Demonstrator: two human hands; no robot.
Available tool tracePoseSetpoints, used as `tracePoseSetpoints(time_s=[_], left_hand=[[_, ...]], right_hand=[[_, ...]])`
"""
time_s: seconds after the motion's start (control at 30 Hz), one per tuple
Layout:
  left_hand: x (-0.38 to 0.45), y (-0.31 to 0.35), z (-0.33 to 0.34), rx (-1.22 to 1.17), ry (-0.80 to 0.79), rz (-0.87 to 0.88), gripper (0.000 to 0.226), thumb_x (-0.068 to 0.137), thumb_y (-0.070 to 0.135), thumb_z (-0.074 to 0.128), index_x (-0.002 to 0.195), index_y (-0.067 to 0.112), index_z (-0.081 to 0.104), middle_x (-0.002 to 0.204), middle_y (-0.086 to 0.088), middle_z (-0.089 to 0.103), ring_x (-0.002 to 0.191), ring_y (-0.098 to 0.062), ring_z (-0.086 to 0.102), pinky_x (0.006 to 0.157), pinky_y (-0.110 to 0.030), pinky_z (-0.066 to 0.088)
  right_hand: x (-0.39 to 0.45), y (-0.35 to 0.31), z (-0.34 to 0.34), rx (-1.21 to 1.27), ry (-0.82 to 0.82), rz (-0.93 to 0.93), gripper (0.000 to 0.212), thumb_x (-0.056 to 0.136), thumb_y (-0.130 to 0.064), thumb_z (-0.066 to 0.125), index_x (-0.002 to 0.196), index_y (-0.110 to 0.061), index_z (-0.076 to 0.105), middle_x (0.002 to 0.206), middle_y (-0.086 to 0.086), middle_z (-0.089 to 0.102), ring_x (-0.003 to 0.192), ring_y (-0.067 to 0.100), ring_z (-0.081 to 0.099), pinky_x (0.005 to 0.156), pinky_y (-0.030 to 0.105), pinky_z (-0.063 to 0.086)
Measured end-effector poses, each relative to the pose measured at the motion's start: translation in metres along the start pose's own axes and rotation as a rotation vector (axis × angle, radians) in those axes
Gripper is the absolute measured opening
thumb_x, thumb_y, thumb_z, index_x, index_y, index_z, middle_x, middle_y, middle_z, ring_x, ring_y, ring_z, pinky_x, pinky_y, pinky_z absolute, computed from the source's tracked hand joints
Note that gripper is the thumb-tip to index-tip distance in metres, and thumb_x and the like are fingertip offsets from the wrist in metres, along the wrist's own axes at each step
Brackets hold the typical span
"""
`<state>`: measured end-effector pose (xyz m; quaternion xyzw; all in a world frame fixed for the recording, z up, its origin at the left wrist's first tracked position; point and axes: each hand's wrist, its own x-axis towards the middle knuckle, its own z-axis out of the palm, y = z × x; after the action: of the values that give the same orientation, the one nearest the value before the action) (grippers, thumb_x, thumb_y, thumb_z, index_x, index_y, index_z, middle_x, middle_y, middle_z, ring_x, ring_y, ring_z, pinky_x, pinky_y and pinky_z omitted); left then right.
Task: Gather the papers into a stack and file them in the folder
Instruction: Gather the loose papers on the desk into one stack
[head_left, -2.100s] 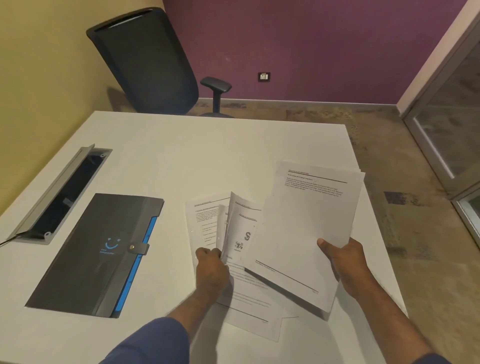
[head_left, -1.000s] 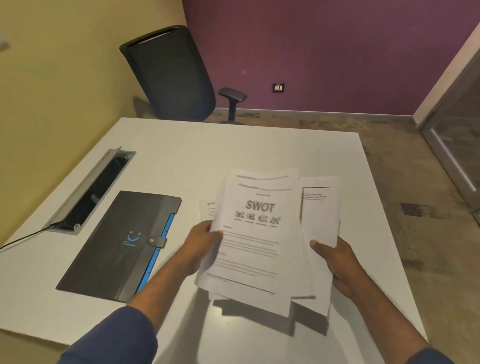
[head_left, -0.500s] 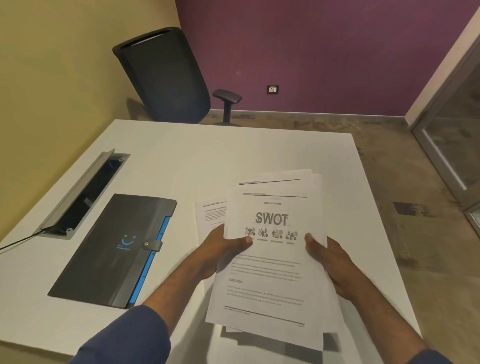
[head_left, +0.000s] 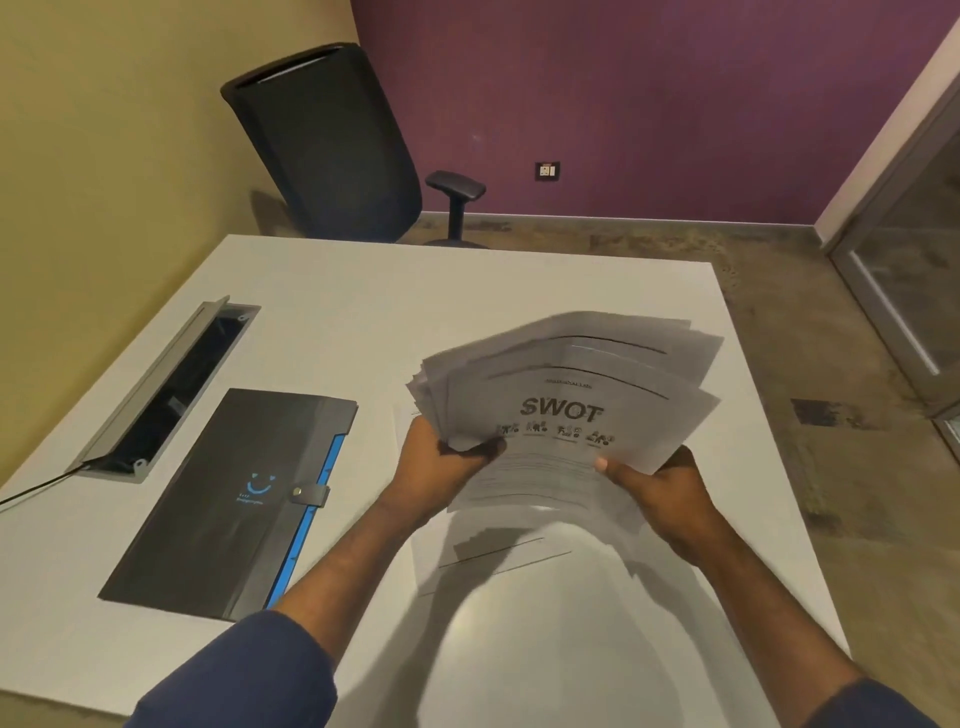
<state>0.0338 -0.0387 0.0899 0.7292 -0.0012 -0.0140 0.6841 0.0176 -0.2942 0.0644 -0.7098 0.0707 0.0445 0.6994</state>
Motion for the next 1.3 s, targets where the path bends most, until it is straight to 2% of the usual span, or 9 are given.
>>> tracePoseSetpoints(time_s=[0.07,0.27,0.4,0.63,0.77,0.9,1.03,1.13,1.3], left_hand=[[0.000,-0.002,0.002,0.082,0.059,0.053,0.044,0.074,0.006,0.082,0.091,0.044,0.068,0.094,-0.008,0.074,0.094,-0.024,0.071,0.080,-0.054,0.059],[0.003,-0.006,-0.003,0.207,0.026,0.090,0.049,0.074,0.008,0.084,0.093,0.050,0.068,0.091,0.013,0.075,0.089,-0.002,0.071,0.074,-0.024,0.059],[0.005,-0.008,-0.009,0.102,-0.083,-0.033,0.035,0.074,0.007,0.084,0.103,0.022,0.072,0.100,-0.001,0.078,0.095,-0.017,0.074,0.082,-0.037,0.060],[0.001,-0.018,0.000,0.011,-0.067,-0.103,0.036,0.071,0.014,0.082,0.104,0.024,0.072,0.100,-0.001,0.077,0.096,-0.018,0.073,0.089,-0.042,0.058],[-0.014,-0.034,0.003,-0.032,-0.038,-0.153,0.037,0.075,0.010,0.084,0.107,0.025,0.072,0.105,-0.003,0.077,0.102,-0.022,0.071,0.092,-0.049,0.056],[-0.033,-0.041,0.012,-0.017,0.040,-0.053,0.032,0.079,0.027,0.081,0.100,0.050,0.071,0.100,0.015,0.076,0.095,-0.007,0.072,0.081,-0.026,0.059],[-0.038,-0.050,0.012,0.050,-0.033,0.014,0.024,0.080,0.031,0.080,0.103,0.031,0.076,0.101,0.004,0.077,0.099,-0.016,0.071,0.088,-0.036,0.057],[-0.043,-0.064,0.011,0.148,0.022,0.095,0.035,0.084,0.012,0.077,0.113,0.032,0.070,0.111,0.020,0.072,0.108,-0.002,0.065,0.093,-0.019,0.050],[-0.048,-0.085,0.008,0.199,0.258,-0.056,0.013,0.091,0.024,0.067,0.091,0.037,0.067,0.089,0.020,0.073,0.086,-0.003,0.069,0.067,-0.011,0.051]], right_hand=[[-0.001,0.001,0.006,0.026,0.002,-0.060,0.034,0.080,-0.006,0.076,0.089,-0.039,0.076,0.095,-0.013,0.078,0.089,0.005,0.073,0.071,0.014,0.056],[0.001,0.008,0.005,-0.016,0.033,-0.065,0.034,0.073,-0.001,0.080,0.088,-0.031,0.074,0.091,-0.012,0.078,0.088,0.009,0.073,0.073,0.021,0.059],[0.003,0.004,0.001,0.068,0.022,-0.071,0.034,0.071,0.005,0.080,0.093,-0.020,0.072,0.091,-0.004,0.079,0.086,0.014,0.074,0.067,0.022,0.058],[0.004,0.013,0.006,0.115,0.042,-0.014,0.032,0.072,0.007,0.078,0.085,-0.022,0.075,0.086,-0.006,0.079,0.078,0.008,0.074,0.063,0.016,0.056],[-0.004,0.031,0.009,0.074,0.011,0.044,0.031,0.072,0.003,0.080,0.094,-0.019,0.075,0.096,0.002,0.079,0.089,0.017,0.074,0.076,0.027,0.060],[-0.015,0.040,0.015,0.136,0.163,-0.020,0.031,0.070,-0.004,0.084,0.094,-0.022,0.076,0.093,-0.002,0.079,0.086,0.012,0.074,0.069,0.019,0.058],[-0.018,0.045,0.016,0.148,0.225,-0.002,0.031,0.070,-0.001,0.083,0.094,-0.019,0.075,0.089,-0.001,0.079,0.082,0.010,0.074,0.065,0.014,0.056],[-0.023,0.059,0.023,0.054,0.180,0.084,0.022,0.077,0.004,0.076,0.083,-0.017,0.074,0.086,0.003,0.078,0.076,0.010,0.074,0.061,0.013,0.054],[-0.018,0.058,0.035,-0.053,0.092,0.045,0.018,0.087,-0.004,0.068,0.098,-0.018,0.073,0.089,-0.007,0.078,0.082,0.009,0.074,0.068,0.017,0.056]])
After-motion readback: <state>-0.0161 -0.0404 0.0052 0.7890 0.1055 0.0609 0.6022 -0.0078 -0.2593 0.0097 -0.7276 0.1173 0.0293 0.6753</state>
